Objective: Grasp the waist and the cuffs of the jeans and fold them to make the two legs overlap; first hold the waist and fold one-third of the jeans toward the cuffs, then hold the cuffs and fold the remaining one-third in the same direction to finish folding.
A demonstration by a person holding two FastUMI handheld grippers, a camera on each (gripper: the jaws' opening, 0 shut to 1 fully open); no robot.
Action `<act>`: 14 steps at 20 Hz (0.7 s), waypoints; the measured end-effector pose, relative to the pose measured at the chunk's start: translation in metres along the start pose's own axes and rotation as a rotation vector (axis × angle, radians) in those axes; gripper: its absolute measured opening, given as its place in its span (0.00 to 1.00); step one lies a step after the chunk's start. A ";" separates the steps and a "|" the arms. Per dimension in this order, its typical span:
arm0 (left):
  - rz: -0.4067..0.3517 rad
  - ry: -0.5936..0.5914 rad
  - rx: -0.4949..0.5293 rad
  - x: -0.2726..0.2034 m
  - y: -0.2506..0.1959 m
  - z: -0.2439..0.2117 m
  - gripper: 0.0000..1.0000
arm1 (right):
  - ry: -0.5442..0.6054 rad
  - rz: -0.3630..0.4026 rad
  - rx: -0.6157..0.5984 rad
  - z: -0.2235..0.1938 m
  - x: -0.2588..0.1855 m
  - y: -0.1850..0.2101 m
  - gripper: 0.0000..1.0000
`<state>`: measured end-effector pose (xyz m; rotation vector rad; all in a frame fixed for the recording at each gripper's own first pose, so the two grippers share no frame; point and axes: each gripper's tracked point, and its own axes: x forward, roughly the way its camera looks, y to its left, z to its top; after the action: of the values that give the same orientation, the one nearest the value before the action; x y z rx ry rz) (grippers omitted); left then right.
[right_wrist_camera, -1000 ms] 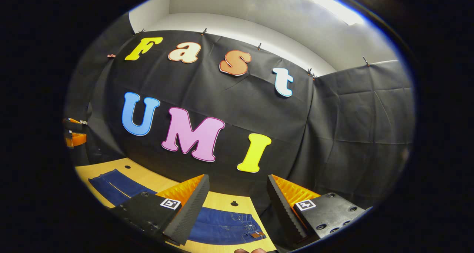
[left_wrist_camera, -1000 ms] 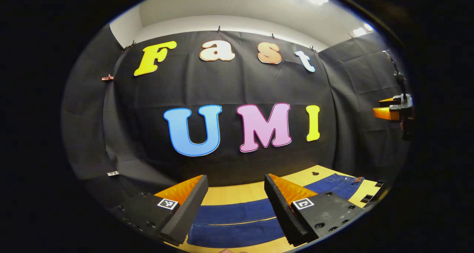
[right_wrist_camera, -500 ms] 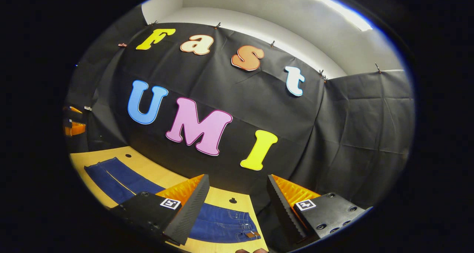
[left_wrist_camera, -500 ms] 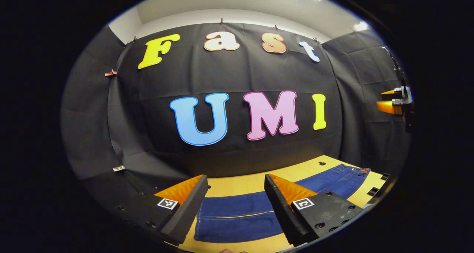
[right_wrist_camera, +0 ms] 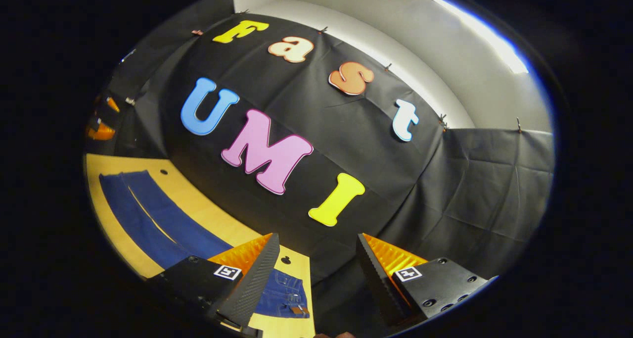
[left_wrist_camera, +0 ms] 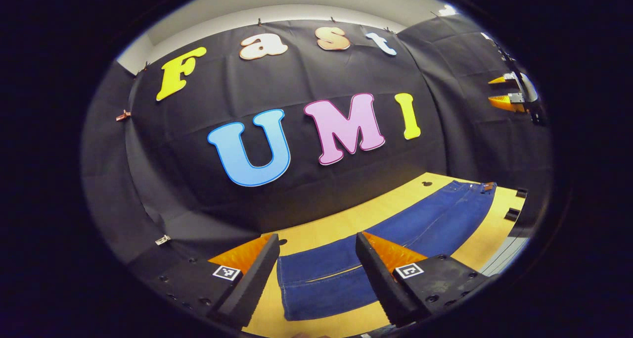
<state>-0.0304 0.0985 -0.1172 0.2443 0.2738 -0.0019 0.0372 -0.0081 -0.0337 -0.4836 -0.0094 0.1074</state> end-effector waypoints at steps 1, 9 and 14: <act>-0.021 0.009 0.047 0.001 -0.001 -0.007 0.98 | 0.013 0.012 -0.030 -0.010 0.000 -0.001 0.96; -0.306 0.182 0.360 0.017 -0.021 -0.138 0.97 | 0.161 0.199 -0.270 -0.095 0.018 0.048 0.96; -0.421 0.314 0.545 0.035 -0.027 -0.205 0.97 | 0.247 0.420 -0.396 -0.179 0.014 0.117 0.96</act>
<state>-0.0529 0.1225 -0.3246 0.7278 0.6339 -0.4628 0.0452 0.0139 -0.2466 -0.8877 0.3191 0.4630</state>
